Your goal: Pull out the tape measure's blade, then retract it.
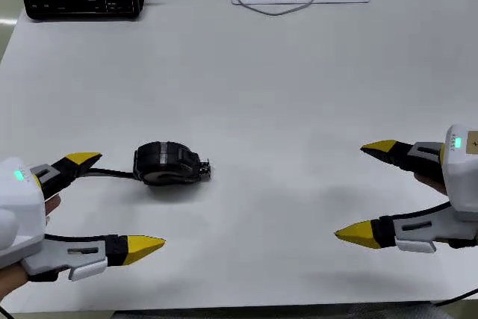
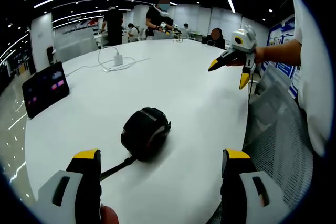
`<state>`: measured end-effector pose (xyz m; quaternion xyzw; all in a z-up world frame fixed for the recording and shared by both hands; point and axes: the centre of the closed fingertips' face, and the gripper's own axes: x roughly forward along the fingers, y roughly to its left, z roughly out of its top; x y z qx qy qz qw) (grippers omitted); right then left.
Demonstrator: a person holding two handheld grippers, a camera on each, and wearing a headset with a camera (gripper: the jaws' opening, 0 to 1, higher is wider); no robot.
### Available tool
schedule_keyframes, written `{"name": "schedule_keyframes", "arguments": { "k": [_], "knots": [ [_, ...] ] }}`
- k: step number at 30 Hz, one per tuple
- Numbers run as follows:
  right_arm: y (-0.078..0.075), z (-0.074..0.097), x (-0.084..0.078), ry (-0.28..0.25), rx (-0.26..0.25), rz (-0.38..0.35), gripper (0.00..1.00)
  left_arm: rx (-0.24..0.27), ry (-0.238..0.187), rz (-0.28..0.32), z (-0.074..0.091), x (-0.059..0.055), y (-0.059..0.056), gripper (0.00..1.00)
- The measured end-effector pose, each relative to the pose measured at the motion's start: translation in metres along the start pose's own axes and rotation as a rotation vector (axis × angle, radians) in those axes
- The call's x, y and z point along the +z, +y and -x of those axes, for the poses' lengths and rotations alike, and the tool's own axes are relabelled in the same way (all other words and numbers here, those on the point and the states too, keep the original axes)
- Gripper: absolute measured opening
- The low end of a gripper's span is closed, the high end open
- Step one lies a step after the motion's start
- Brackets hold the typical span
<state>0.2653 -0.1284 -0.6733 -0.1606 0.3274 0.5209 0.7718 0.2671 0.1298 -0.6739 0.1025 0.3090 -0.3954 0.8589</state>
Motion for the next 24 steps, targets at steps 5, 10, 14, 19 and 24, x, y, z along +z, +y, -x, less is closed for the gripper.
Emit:
{"name": "schedule_keyframes", "arguments": {
  "k": [5,10,14,19,24],
  "knots": [
    [0.003,-0.007,0.002,0.001,0.021,0.004,0.77,-0.006,-0.003,-0.012,-0.001,0.002,0.002,0.93],
    [0.000,-0.013,0.009,-0.001,0.030,0.023,0.77,-0.014,0.003,-0.029,-0.005,0.003,0.005,0.94],
    [-0.002,-0.019,0.012,-0.005,0.039,0.033,0.78,-0.026,0.010,-0.044,-0.008,0.004,0.007,0.94],
    [-0.003,-0.029,0.017,-0.006,0.059,0.052,0.78,-0.036,0.023,-0.066,-0.012,0.006,0.011,0.93],
    [-0.006,-0.036,0.022,-0.014,0.074,0.065,0.79,-0.044,0.029,-0.082,-0.016,0.008,0.015,0.92]
  ]
}}
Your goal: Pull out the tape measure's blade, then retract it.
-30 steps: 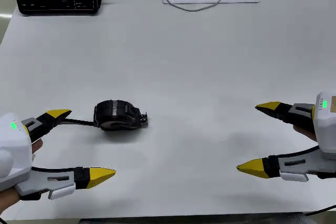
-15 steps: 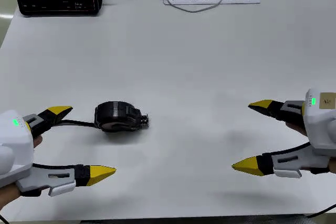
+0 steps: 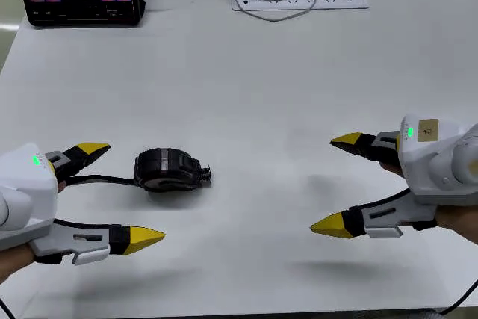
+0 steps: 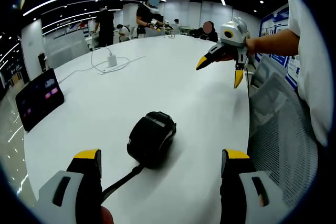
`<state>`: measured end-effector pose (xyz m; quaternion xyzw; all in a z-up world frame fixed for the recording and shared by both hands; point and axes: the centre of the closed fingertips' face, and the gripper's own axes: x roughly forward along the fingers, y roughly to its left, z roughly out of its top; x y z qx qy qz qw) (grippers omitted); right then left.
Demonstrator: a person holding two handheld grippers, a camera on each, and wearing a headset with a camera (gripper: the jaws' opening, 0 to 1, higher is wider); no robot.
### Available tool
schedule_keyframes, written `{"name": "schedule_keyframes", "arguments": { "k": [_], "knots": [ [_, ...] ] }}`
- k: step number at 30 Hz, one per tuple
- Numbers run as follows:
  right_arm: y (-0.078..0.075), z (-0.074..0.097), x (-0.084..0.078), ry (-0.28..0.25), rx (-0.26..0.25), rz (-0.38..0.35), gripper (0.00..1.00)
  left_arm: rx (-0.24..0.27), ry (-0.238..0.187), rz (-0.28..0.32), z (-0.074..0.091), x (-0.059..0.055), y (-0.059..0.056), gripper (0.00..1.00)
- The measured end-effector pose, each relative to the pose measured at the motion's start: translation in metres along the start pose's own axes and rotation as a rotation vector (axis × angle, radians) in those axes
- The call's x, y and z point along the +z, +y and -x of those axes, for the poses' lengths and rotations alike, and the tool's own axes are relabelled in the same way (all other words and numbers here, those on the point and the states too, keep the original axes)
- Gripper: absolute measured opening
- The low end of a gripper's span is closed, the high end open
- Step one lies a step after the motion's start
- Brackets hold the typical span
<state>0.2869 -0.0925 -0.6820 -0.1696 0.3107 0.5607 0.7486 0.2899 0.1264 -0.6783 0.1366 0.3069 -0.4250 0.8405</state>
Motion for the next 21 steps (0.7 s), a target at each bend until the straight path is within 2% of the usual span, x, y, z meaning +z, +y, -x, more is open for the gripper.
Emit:
{"name": "schedule_keyframes", "arguments": {
  "k": [21],
  "knots": [
    [-0.007,-0.025,0.005,-0.002,0.051,0.041,0.80,-0.036,0.057,-0.076,-0.013,-0.005,0.011,0.85]
  ]
}}
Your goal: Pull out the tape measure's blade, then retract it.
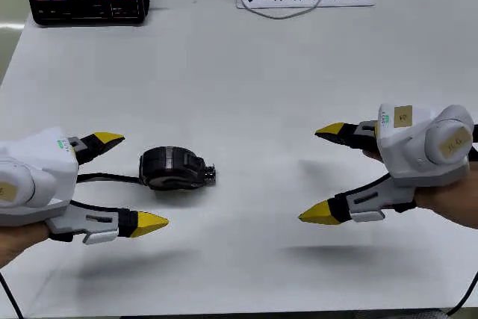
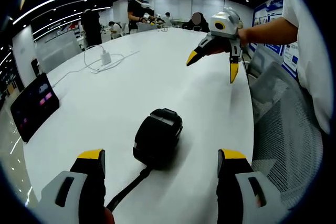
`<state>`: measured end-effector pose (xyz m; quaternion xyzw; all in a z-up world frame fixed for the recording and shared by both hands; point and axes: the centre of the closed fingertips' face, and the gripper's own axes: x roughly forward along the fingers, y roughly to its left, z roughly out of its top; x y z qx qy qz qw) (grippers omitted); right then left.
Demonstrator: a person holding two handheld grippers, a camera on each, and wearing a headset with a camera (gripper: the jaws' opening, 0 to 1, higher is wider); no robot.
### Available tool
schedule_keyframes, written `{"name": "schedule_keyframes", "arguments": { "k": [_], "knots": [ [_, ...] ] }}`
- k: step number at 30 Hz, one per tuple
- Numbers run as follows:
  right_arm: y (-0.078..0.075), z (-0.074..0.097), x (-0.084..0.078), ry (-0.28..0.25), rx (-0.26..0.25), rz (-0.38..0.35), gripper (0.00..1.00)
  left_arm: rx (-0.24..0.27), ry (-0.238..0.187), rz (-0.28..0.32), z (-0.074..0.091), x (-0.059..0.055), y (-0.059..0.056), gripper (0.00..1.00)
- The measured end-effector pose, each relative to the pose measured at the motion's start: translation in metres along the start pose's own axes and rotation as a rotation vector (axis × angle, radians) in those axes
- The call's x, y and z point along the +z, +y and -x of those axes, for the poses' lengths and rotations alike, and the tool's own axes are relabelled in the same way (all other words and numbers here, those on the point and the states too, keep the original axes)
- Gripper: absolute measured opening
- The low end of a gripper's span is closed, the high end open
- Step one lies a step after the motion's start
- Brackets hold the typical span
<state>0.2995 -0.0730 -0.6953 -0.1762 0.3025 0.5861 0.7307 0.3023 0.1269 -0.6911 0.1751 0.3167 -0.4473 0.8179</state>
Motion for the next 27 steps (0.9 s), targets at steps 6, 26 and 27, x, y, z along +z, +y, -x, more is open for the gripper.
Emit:
{"name": "schedule_keyframes", "arguments": {
  "k": [6,26,27],
  "knots": [
    [-0.004,-0.007,0.000,0.000,0.011,0.011,0.80,-0.009,0.016,-0.025,-0.004,-0.001,0.004,0.84],
    [-0.011,-0.030,0.004,-0.027,0.032,0.015,0.80,-0.037,0.068,-0.073,-0.019,-0.009,0.014,0.75],
    [-0.010,-0.031,0.004,-0.028,0.034,0.013,0.80,-0.036,0.071,-0.077,-0.020,-0.009,0.014,0.74]
  ]
}}
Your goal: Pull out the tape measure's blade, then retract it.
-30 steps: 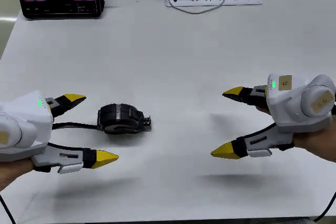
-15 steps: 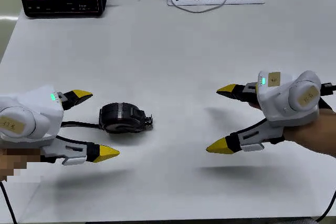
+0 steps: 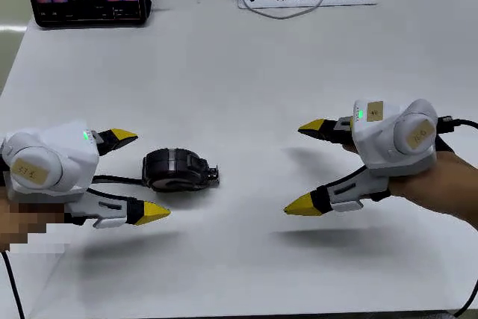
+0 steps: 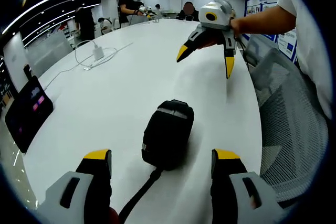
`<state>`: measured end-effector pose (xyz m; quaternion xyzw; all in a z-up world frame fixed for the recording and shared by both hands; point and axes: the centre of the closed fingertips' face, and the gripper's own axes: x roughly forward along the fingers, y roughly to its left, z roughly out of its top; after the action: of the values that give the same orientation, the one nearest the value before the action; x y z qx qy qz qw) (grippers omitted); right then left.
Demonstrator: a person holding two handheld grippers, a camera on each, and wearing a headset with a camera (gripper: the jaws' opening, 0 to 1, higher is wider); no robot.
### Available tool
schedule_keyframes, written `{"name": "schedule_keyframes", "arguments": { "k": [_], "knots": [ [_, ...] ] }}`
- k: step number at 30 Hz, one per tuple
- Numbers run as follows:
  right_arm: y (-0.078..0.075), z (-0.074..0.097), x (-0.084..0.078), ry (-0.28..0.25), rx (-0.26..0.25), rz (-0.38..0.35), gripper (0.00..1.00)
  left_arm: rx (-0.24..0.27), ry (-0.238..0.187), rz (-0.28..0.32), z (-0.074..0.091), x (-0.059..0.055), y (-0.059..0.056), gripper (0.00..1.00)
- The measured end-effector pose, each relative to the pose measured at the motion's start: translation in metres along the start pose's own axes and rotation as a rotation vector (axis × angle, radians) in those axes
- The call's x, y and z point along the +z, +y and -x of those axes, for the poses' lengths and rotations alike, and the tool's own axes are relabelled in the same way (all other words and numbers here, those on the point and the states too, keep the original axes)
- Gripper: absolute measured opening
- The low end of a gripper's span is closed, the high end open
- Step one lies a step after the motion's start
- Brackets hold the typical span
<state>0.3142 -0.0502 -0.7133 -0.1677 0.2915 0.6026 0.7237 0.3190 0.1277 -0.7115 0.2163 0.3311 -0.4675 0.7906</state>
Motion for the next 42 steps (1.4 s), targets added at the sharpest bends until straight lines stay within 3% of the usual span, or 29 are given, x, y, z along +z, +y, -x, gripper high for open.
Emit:
{"name": "schedule_keyframes", "arguments": {
  "k": [7,26,42],
  "knots": [
    [-0.001,-0.003,-0.002,0.001,0.004,-0.004,0.80,-0.011,0.036,-0.023,-0.005,-0.003,0.001,0.64],
    [0.000,-0.009,-0.006,0.008,0.018,-0.005,0.79,-0.054,0.082,-0.126,-0.014,-0.005,-0.004,0.34],
    [0.008,-0.017,-0.004,0.010,0.042,0.002,0.78,-0.070,0.105,-0.159,-0.018,-0.005,-0.004,0.28]
  ]
}}
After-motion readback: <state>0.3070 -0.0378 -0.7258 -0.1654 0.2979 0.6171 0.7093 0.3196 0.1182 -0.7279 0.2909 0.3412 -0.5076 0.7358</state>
